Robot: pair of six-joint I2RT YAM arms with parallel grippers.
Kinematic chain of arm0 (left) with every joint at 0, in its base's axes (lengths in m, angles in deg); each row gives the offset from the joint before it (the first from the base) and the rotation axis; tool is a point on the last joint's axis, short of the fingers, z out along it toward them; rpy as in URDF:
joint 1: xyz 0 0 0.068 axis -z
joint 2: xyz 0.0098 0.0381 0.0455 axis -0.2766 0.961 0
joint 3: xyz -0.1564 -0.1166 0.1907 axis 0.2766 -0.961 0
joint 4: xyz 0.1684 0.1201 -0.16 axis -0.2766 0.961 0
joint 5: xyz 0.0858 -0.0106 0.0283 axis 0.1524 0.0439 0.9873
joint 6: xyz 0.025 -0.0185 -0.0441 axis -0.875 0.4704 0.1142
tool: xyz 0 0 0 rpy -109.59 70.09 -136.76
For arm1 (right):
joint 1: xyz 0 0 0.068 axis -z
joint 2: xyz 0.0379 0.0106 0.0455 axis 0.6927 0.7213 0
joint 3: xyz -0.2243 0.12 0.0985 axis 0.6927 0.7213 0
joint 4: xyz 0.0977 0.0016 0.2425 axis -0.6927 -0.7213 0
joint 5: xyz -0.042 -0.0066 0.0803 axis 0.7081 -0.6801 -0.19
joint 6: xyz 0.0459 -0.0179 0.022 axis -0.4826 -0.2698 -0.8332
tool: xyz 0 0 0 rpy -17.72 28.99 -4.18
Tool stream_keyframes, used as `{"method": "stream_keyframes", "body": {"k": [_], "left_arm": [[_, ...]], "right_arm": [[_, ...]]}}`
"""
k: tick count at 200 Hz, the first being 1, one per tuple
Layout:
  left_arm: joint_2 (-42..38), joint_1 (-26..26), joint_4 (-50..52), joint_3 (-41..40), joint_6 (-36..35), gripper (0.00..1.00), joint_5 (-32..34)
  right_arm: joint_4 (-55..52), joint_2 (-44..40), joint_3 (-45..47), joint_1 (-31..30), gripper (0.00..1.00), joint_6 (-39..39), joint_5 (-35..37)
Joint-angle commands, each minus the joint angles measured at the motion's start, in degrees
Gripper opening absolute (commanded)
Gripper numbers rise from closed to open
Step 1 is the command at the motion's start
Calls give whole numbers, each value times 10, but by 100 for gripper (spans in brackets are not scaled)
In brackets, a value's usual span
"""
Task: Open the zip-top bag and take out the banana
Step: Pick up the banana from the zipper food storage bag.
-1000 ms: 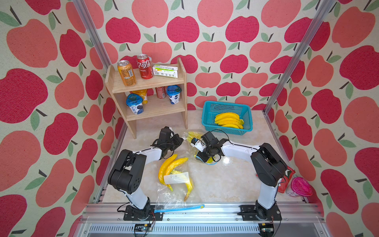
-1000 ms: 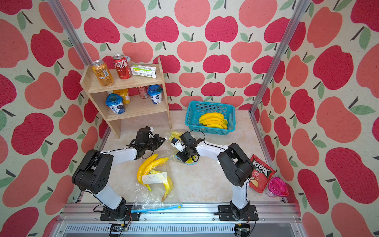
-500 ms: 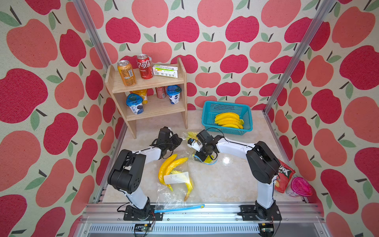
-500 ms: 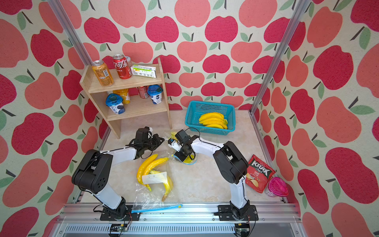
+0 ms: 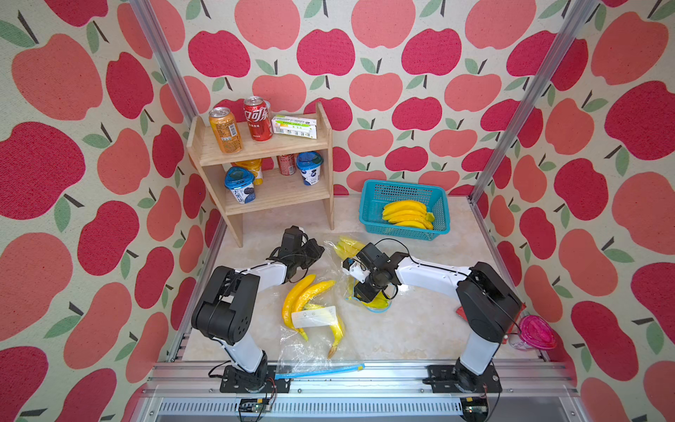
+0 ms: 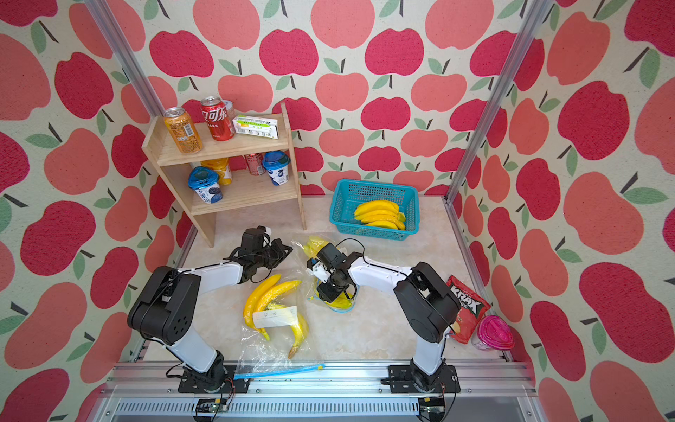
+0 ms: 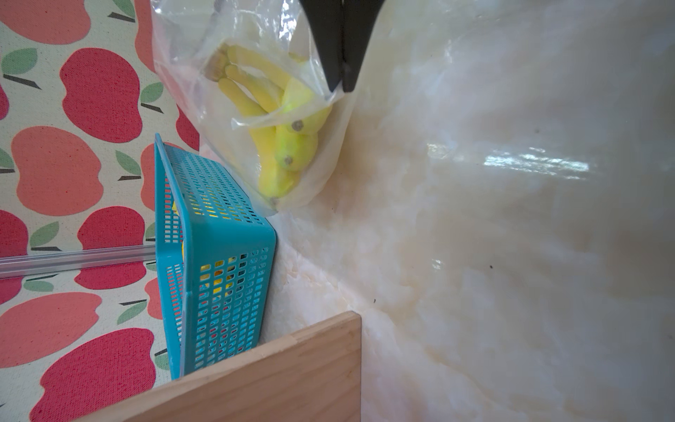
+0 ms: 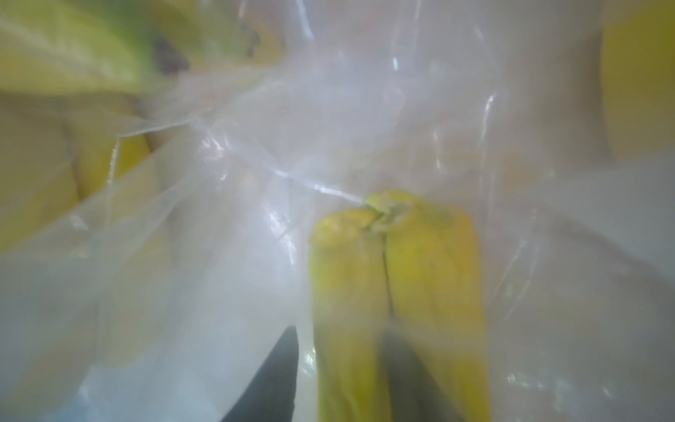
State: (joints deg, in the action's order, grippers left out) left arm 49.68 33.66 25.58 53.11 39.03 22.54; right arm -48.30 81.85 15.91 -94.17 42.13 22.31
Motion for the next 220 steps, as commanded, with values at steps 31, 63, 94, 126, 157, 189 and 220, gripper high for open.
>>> {"method": "stream_keyframes", "body": {"k": [31,63,94,126,157,189,220], "left_arm": [[-12,-4,8,2,-13,0,16],[-11,-5,8,4,-13,0,18],[-12,-6,9,3,-12,0,19],[-18,-9,14,2,-12,0,20],[-22,-11,21,5,-17,0,22],[-16,-11,13,5,-9,0,16],[-22,-11,17,3,-12,0,19]], "right_arm": [[-123,101,-7,-41,52,-12,85],[-152,121,0,-58,54,-11,132],[-168,156,1,-79,54,-19,173],[-169,169,1,-90,46,-46,180],[-129,52,30,-85,46,-95,138],[-134,8,37,-79,48,-104,104],[-139,13,52,-68,46,-108,84]]}}
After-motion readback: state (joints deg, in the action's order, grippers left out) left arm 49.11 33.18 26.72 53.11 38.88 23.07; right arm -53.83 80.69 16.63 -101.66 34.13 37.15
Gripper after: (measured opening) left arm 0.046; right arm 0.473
